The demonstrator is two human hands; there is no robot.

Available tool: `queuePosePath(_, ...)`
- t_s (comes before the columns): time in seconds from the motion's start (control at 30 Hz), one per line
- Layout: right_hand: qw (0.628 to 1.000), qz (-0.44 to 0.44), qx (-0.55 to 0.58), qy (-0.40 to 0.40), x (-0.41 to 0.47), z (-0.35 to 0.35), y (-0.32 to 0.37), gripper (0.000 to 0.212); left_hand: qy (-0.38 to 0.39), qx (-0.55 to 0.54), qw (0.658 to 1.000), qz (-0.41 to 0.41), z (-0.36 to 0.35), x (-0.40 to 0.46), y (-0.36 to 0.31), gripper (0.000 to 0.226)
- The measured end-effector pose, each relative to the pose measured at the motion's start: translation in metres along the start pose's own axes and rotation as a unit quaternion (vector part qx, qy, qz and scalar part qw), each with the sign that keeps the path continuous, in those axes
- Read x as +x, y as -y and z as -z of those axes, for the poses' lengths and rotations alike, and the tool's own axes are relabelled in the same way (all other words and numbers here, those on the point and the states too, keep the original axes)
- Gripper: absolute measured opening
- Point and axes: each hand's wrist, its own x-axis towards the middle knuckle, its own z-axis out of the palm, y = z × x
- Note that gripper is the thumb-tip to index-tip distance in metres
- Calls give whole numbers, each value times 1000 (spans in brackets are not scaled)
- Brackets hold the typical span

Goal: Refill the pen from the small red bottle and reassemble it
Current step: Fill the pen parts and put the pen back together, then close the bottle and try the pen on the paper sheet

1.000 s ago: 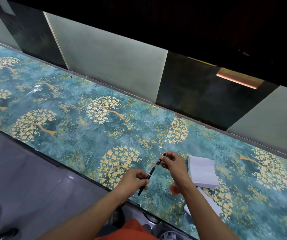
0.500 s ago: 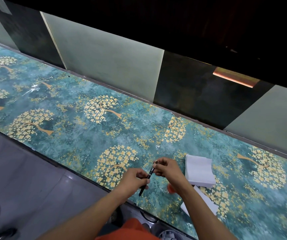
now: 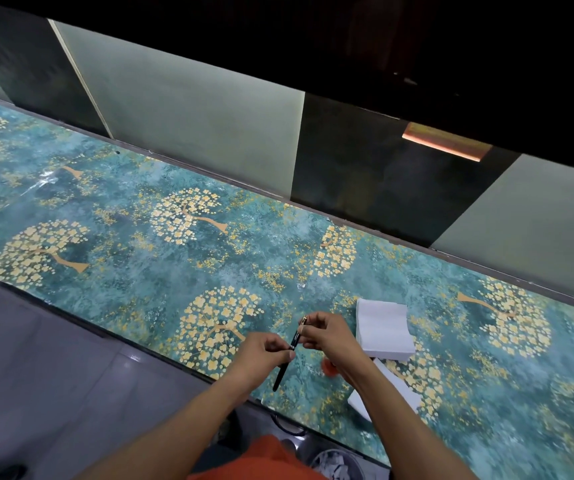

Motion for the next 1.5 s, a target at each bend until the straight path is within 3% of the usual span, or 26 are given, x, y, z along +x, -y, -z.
queuePosePath(0.17, 1000, 0, -25, -5, -11, 15, -5, 17, -6, 2, 1000, 2, -13, -3, -4, 16)
queuePosePath(0.3, 993, 24, -69, -91, -26, 34, -11, 25, -23, 19, 1000, -1, -20, 2, -10, 16)
queuePosePath(0.43, 987, 36, -34, -152, -42, 56, -25, 20, -39, 80, 996, -2, -23, 15, -15, 11)
queuePosePath(0.83, 956, -58, -20, -287, -98, 70, -70, 11, 4, 285, 958, 13, -28, 76, -13, 28)
queuePosePath(1.13, 932, -131, -24, -337, -118, 53, -92, 6, 54, 344, 937, 7, -28, 88, 0, 38)
queuePosePath(1.37, 870, -225, -103, -426, -104, 68, -118, 41, 46, 331, 943, -2, -21, 71, 5, 37)
queuePosePath(1.5, 862, -265, -39, -431, -92, 78, -123, 42, 45, 320, 946, -13, -19, 51, 6, 31)
